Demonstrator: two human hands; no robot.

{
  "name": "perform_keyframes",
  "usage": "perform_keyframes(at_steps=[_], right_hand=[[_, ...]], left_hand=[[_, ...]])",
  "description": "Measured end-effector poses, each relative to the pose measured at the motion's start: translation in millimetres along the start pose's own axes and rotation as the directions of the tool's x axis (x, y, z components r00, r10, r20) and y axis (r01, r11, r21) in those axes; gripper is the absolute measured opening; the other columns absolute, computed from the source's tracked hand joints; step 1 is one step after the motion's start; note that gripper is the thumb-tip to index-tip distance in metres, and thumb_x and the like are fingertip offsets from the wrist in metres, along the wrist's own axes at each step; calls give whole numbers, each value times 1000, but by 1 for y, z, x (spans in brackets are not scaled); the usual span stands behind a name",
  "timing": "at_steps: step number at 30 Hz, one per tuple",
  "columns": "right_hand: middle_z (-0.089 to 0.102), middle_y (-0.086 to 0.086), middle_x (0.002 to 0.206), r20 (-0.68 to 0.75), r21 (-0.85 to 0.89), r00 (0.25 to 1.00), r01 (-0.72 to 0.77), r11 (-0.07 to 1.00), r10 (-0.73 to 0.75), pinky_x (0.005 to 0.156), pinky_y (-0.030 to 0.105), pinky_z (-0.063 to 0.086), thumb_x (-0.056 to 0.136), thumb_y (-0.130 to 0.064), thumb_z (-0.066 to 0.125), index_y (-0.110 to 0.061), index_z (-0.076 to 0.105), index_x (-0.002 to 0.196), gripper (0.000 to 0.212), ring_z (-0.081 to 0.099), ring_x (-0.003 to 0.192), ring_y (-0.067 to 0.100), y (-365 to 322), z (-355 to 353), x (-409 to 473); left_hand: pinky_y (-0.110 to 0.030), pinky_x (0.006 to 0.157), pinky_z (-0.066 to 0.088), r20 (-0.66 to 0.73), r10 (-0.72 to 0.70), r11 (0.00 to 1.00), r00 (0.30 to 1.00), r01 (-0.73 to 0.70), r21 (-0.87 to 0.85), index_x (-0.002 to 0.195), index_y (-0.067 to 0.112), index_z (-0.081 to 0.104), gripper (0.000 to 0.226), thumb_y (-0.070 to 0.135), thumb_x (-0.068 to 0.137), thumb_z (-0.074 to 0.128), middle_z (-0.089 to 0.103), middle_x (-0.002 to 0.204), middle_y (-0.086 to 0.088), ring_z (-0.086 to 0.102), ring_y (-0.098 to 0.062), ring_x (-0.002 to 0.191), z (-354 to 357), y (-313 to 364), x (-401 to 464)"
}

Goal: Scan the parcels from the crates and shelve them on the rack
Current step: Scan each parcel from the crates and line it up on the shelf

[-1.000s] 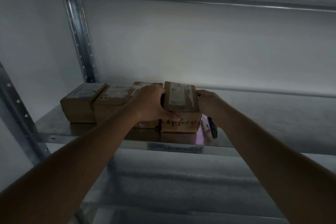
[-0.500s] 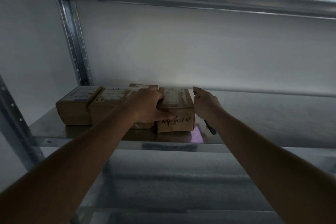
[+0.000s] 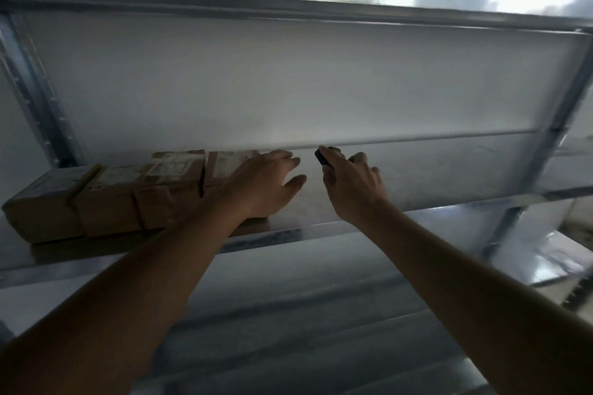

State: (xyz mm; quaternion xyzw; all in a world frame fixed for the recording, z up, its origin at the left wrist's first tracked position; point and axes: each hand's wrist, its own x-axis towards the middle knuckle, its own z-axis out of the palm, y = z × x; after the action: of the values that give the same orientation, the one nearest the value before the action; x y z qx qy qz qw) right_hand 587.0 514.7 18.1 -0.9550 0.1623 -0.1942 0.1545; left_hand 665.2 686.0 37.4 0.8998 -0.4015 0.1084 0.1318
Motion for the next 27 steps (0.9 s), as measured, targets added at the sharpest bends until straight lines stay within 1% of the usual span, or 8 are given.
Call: perform_keyframes(at_steps=[4, 9, 12, 15, 18, 22, 25, 27], right_hand=[[48, 17, 138, -48, -56, 998, -47, 997, 44, 95, 54, 49, 112, -44, 35, -44, 28, 160, 49, 54, 114, 45, 59, -34, -33], [49, 16, 137, -90, -111, 987, -145, 983, 135, 92, 52, 48, 113, -41, 36, -43, 33, 157, 44, 54, 117, 47, 156, -87, -79], [51, 16, 135, -133, -157, 972, -215, 964, 195, 91, 53, 51, 112, -42, 38, -44, 37, 149, 37, 56, 117, 48, 224, -120, -110], [50, 18, 140, -160, -180, 954, -280, 943, 253, 90, 51, 49, 112, -41, 39, -43, 39, 152, 40, 54, 120, 48, 276, -152, -141], [49, 19, 144, -199, -212, 930, -350, 913, 310, 89, 48, 48, 112, -40, 41, -43, 39, 156, 43, 54, 123, 47, 332, -186, -173], [52, 20, 138, -249, -190, 879, -457, 869, 407, 93, 51, 51, 112, -40, 43, -44, 40, 156, 44, 56, 122, 48, 402, -222, -211], [52, 19, 137, -296, -165, 832, -529, 833, 469, 93, 54, 55, 111, -43, 43, -46, 40, 154, 44, 55, 121, 46, 456, -240, -237], [52, 19, 138, -332, -158, 801, -569, 807, 499, 91, 54, 56, 110, -44, 45, -45, 42, 152, 42, 57, 119, 46, 492, -250, -252]], left_hand=[[-41, 122, 36, 29, 77, 997, 997, -76, -8, 161, 19, 45, 61, 52, 110, 43, 41, 168, -2, 43, -25, 150, 21, 65, 20], [-40, 116, 43, 57, 199, 979, 978, -197, -43, 155, 20, 53, 56, 50, 109, 46, 50, 160, 1, 51, -23, 142, 52, 171, 44], [-45, 110, 50, 81, 275, 959, 958, -268, -93, 151, 20, 58, 52, 49, 109, 49, 58, 152, -1, 59, -25, 133, 72, 246, 57], [-47, 102, 54, 74, 335, 937, 939, -324, -129, 147, 19, 61, 48, 46, 108, 51, 63, 143, -3, 64, -27, 124, 88, 312, 70], [-45, 104, 52, 62, 408, 906, 911, -396, -149, 148, 20, 60, 48, 45, 108, 52, 61, 147, -3, 62, -28, 127, 102, 388, 79], [-41, 107, 49, 90, 512, 854, 854, -495, -161, 146, 22, 62, 47, 47, 108, 51, 59, 151, -3, 59, -26, 132, 122, 477, 96], [-42, 115, 45, 128, 578, 811, 806, -549, -204, 151, 24, 57, 52, 52, 108, 49, 54, 157, -1, 54, -24, 139, 143, 537, 114], [-44, 116, 45, 150, 618, 782, 772, -582, -223, 153, 27, 54, 55, 57, 107, 46, 52, 159, 0, 53, -24, 141, 160, 578, 127]])
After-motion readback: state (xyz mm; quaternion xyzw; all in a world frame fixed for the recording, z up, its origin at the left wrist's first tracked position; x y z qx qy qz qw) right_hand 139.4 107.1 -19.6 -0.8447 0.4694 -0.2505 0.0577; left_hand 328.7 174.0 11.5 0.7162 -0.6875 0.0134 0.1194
